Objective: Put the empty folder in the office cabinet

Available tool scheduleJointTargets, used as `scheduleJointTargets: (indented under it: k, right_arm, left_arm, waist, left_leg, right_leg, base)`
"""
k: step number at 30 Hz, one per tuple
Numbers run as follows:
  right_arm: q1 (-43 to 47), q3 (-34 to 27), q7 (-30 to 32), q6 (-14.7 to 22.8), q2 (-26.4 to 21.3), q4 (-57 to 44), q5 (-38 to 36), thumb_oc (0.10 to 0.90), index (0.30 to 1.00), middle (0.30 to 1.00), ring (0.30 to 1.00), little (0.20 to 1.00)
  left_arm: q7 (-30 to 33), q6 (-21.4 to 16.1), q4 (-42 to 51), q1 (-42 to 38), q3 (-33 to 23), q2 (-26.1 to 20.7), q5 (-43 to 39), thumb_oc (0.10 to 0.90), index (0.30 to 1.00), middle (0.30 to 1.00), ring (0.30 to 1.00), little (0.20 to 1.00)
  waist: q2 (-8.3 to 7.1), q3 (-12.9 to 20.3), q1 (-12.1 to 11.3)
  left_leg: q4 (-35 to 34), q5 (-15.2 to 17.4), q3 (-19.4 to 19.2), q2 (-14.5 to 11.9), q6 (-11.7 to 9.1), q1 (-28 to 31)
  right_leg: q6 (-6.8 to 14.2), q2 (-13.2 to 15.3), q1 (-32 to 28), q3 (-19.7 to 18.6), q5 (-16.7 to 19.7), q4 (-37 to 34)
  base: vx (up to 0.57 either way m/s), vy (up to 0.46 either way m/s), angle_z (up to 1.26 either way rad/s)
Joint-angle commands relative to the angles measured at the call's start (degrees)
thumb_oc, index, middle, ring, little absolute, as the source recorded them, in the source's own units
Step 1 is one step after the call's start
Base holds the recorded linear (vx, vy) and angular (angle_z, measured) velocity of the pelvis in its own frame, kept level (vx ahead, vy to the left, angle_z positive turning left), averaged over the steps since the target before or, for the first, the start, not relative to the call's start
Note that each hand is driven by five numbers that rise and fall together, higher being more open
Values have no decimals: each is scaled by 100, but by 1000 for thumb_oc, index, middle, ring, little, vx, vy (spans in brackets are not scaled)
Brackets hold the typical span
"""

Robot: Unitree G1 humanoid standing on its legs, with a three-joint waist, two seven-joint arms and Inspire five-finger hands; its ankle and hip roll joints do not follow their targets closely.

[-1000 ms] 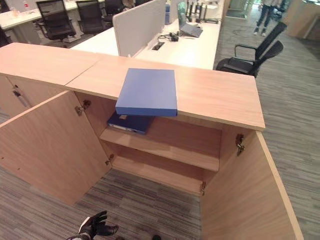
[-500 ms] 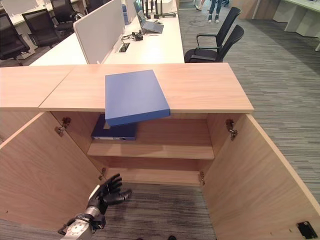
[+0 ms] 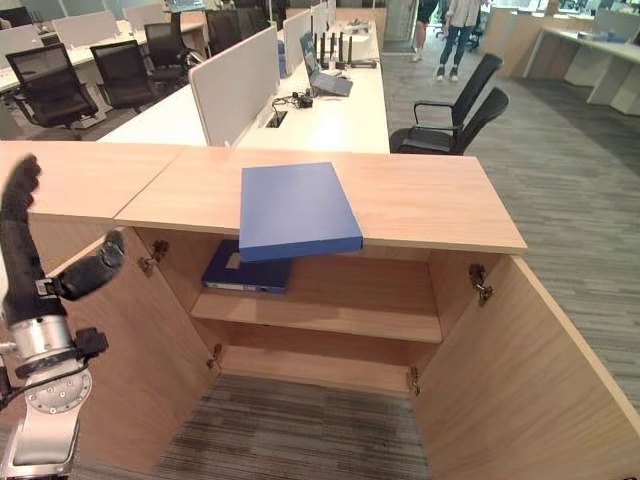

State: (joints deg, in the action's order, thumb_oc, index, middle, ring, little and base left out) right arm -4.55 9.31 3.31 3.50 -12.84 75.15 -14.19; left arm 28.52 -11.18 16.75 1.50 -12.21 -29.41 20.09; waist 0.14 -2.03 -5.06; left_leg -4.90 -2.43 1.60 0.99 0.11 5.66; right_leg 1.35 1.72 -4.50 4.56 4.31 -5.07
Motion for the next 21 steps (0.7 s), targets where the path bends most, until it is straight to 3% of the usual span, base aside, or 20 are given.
scheduleJointTargets:
  k: [1, 9, 15, 21]
  right_arm:
    - [443, 294, -39, 131, 297, 193, 81, 800, 900, 900, 900, 900]
    - [436, 370, -77, 106, 318, 269, 151, 800, 900, 900, 900, 900]
    - [460, 487, -240, -14, 302, 364, 143, 800, 900, 900, 900, 900]
    - [523, 604, -291, -45, 319, 342, 154, 800, 900, 900, 900, 900]
  left_arm:
    - [123, -451, 447, -1096, 390, -744, 719, 800, 900, 900, 900, 900]
    - [-175, -557, 679, -1390, 856, -887, 715, 800, 900, 900, 900, 900]
    - [-1390, -791, 974, -2285, 2190, -1152, -249, 800, 900, 900, 900, 900]
    - [-1805, -753, 879, -2853, 2948, -1085, -336, 800, 900, 900, 900, 900]
  waist:
    - [-202, 228, 119]
    - [-198, 297, 198]
    - [-159, 358, 396]
    - [-154, 392, 459]
  left_leg:
    - [-10, 310, 61, 180, -31, -15]
    - [-10, 340, -12, 187, -16, 13]
    - [-10, 351, -85, 181, 1, 27]
    - [-10, 380, -154, 166, 11, 42]
  right_leg:
    - [360, 187, -93, -132, 26, 7]
    - [373, 179, -98, -173, 42, 7]
    - [372, 166, -87, -248, 70, 7]
    - [390, 168, -65, -304, 82, 7]
  base:
    - [0, 0, 0]
    - [-4, 1, -10]
    - [0, 0, 0]
    - [-3, 2, -13]
